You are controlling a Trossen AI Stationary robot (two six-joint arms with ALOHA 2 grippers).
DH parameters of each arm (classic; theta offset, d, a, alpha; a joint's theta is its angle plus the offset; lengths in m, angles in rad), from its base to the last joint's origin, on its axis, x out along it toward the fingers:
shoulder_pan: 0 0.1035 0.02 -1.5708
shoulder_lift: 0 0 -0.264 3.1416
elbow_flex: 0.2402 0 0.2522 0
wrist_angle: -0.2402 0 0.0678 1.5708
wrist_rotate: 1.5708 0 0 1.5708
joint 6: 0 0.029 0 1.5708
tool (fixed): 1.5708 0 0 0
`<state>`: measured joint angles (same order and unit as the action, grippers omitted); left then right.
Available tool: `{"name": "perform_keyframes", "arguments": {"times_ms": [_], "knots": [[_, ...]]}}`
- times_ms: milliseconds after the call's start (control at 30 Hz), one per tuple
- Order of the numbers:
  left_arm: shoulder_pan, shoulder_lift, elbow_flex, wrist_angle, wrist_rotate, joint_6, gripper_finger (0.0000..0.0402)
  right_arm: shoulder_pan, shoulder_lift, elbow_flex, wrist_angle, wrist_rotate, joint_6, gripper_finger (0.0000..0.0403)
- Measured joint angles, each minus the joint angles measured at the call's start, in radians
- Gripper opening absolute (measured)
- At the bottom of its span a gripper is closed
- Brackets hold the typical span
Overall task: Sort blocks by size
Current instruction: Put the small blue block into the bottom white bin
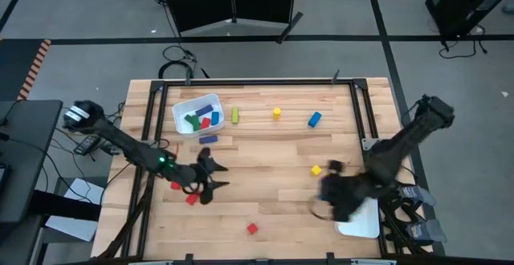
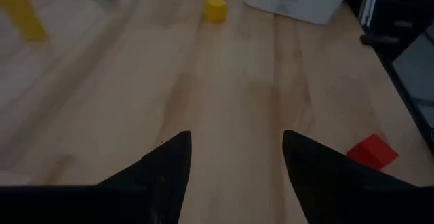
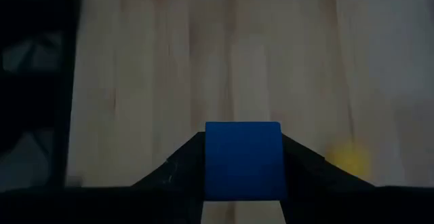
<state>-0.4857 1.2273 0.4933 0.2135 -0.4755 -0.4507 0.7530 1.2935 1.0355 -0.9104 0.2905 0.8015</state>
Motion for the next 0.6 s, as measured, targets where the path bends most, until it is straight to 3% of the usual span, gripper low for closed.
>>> {"name": "perform_keyframes", "arguments": {"times_ms": [167, 333, 400, 500, 600], "knots": [[-0.006, 0.152, 0.124, -0.025, 0.013, 0.028, 0.0239, 0.243, -0.034, 0.0, -0.281, -0.013, 0.46, 0.0144], [-0.006, 0.282, 0.277, -0.168, 0.072, 0.051, 0.0245, 0.366, 0.045, -0.003, -0.427, -0.05, 0.713, 0.0146], [-0.006, 0.325, 0.345, -0.259, 0.085, 0.051, 0.0252, 0.38, 0.092, -0.004, -0.456, -0.083, 0.746, 0.0188], [-0.007, 0.37, 0.44, -0.429, 0.098, 0.013, 0.0263, 0.385, 0.148, -0.004, -0.465, -0.107, 0.751, 0.0289], [-0.008, 0.378, 0.522, -0.653, 0.079, -0.171, 0.0273, 0.385, 0.176, -0.004, -0.454, -0.088, 0.755, 0.037]]}}
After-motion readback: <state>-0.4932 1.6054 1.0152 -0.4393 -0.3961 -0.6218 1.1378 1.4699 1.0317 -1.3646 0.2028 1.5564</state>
